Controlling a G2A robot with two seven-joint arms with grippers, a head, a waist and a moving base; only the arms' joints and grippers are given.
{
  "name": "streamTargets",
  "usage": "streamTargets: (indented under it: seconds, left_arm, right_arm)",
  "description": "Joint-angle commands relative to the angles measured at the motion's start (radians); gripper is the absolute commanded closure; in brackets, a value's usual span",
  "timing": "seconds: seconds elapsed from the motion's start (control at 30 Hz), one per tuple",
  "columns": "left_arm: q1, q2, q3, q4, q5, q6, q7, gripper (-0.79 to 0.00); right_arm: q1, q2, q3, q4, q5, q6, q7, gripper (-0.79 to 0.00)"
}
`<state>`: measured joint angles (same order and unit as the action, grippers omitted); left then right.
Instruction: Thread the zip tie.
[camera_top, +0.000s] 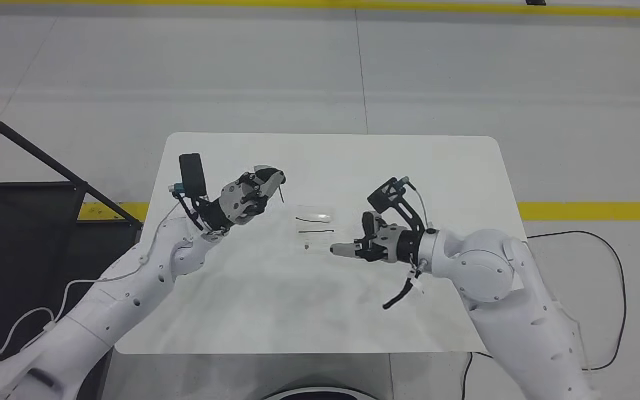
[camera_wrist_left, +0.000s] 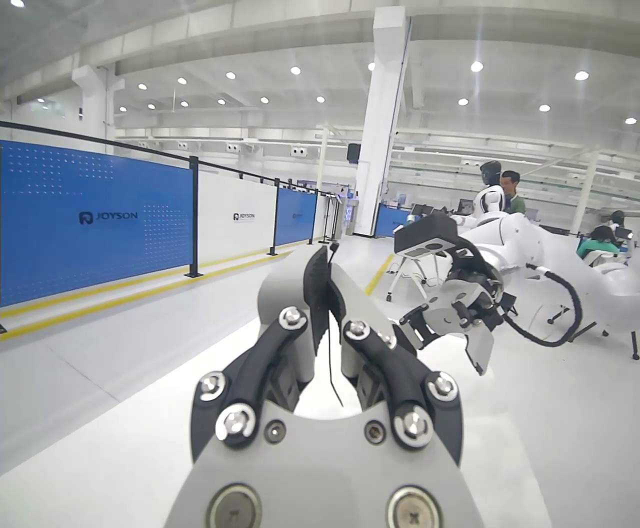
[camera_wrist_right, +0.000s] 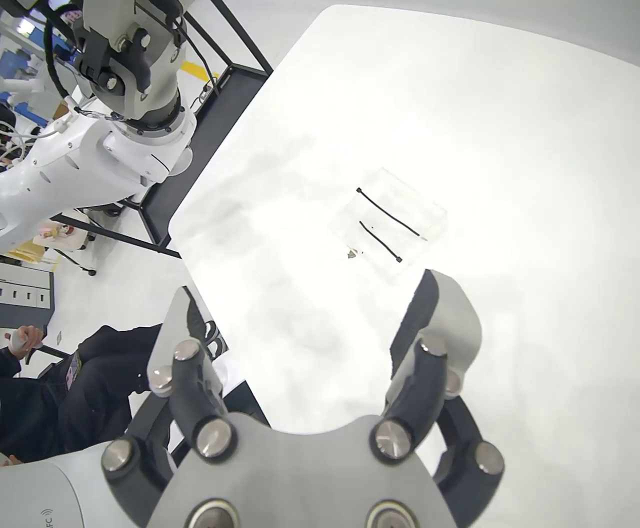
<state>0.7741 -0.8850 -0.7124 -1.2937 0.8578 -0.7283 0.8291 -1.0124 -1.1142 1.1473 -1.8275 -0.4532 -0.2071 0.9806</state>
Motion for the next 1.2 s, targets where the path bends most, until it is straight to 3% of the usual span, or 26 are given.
streamTargets:
  seconds: [0.0, 0.33, 0.43, 0.67, 0.8, 1.17]
  left_arm:
    - [0.0, 0.0, 0.0, 0.0, 0.0, 0.0, 0.0, 0.0]
    - [0.0, 0.0, 0.0, 0.0, 0.0, 0.0, 0.0, 0.0]
    - [0.021, -0.003, -0.012, -0.018, -0.001, 0.056, -0.029, 0.0]
    - [0.077, -0.017, -0.059, -0.034, 0.003, 0.168, -0.001, 0.0]
    - [0.106, -0.032, -0.064, -0.051, 0.051, 0.273, 0.031, 0.0]
    - [0.109, -0.036, -0.065, -0.052, 0.063, 0.286, 0.032, 0.0]
  right_arm:
    - [0.0, 0.0, 0.0, 0.0, 0.0, 0.0, 0.0, -0.785]
    - [0.0, 0.0, 0.0, 0.0, 0.0, 0.0, 0.0, -0.785]
    - [-0.01, 0.0, -0.004, 0.007, -0.022, 0.01, -0.021, -0.785]
    - [-0.019, -0.007, -0.017, 0.04, 0.001, 0.121, -0.085, -0.785]
    - [-0.028, -0.013, -0.017, 0.038, -0.004, 0.27, -0.134, -0.785]
    - [-0.038, -0.015, -0.024, 0.046, -0.016, 0.283, -0.162, -0.785]
